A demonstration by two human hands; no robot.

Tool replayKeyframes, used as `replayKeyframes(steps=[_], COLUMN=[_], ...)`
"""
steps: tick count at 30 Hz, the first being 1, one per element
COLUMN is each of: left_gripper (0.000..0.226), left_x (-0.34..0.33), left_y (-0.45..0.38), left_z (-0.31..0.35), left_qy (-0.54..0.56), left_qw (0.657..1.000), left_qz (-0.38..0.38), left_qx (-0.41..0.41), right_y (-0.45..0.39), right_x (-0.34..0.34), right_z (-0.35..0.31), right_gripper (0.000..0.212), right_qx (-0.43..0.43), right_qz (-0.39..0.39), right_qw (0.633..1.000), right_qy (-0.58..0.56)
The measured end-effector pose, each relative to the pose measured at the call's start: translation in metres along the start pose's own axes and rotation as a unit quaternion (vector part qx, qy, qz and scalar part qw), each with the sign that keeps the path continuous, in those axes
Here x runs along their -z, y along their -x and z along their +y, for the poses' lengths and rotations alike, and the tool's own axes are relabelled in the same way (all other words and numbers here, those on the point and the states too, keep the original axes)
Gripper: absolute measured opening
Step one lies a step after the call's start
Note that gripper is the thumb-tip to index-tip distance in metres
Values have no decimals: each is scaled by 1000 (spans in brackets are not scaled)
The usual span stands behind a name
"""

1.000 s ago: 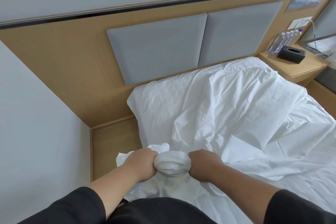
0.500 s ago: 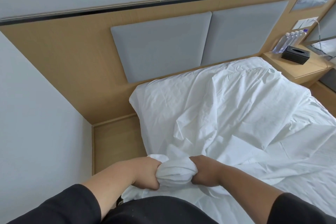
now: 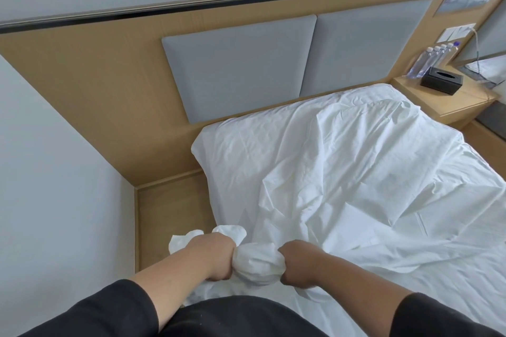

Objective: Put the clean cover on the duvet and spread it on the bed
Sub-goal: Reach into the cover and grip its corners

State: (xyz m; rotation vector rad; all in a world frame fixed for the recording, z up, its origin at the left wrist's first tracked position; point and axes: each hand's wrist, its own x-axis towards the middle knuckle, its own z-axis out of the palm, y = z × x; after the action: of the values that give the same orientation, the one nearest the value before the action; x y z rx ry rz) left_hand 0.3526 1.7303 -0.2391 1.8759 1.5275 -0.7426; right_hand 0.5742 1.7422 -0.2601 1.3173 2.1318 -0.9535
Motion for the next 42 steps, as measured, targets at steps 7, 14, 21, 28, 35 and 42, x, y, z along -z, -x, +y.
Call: replayKeyframes(steps=[7,14,21,28,35,42], left_gripper=[15,5,15,43,42,52], left_x=[-3,13,25,39,58,51], left_y=[-7,-16,-22,-24,-30,-40], left_z=[-5,-2,-1,-15,-14,-32], left_qy=[25,90,95,128,129,200], left_qw=[985,973,965,956,953,927], left_qz=[162,192,159,57,-41,-137], left_qx=[-47,-86,-188,-260,-270,-286], right_y=[7,-2,4,19,42,43], right_x=[7,42,6,-20,1,-53], right_z=[18,33,33,3,9,-59], right_gripper=[19,13,25,68,33,67], right_qx=[39,-1,-75,-39,-235,-380], right_qz=[-101,-8,308,419,304,377], right_qw=[978,998,949,904,921,838], right_qy=[-179,-58,-8,-73,67,-112])
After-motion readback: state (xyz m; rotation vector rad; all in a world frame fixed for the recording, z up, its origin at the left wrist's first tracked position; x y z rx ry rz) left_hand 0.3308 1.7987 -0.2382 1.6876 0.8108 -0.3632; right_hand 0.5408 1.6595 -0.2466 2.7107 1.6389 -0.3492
